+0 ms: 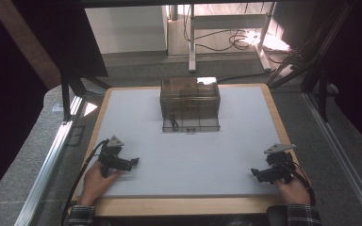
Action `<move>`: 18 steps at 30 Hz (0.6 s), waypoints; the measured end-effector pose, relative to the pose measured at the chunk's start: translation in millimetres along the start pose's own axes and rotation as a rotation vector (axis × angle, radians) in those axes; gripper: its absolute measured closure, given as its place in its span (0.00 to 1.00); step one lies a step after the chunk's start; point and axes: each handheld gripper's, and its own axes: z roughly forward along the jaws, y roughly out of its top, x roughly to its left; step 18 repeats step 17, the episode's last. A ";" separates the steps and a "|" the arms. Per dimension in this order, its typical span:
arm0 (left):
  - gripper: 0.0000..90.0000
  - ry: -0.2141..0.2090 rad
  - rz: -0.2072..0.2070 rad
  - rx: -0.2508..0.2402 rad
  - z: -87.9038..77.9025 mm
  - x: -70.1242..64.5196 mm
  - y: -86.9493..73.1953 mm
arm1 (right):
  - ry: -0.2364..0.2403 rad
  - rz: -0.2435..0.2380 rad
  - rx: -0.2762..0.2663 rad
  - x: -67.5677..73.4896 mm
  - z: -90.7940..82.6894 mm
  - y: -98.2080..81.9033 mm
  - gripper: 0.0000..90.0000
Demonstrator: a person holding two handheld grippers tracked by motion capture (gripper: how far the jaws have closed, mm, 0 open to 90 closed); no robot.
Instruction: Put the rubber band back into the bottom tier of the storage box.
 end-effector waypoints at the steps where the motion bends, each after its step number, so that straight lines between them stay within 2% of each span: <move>1: 0.00 0.000 0.000 0.001 -0.1 0.0 0.0 | -0.001 -0.004 0.006 0.4 0.2 -0.9 0.02; 5: 0.00 0.000 0.000 0.000 -0.1 0.1 0.0 | -0.012 -0.033 0.047 1.7 3.4 -5.2 0.00; 7: 0.00 0.000 0.000 0.001 -0.1 0.1 0.0 | -0.006 -0.013 0.037 0.6 3.9 -7.4 0.00; 10: 0.00 0.000 0.000 0.001 -0.1 0.0 0.0 | 0.028 0.053 0.014 -5.1 5.9 -12.7 0.00; 15: 0.00 0.001 0.001 0.000 0.0 -0.4 -0.2 | 0.012 0.069 -0.024 -2.4 6.0 -17.5 0.00; 18: 0.00 -0.001 -0.001 0.000 -0.2 0.2 -0.2 | 0.014 0.068 -0.026 -2.7 5.9 -17.8 0.00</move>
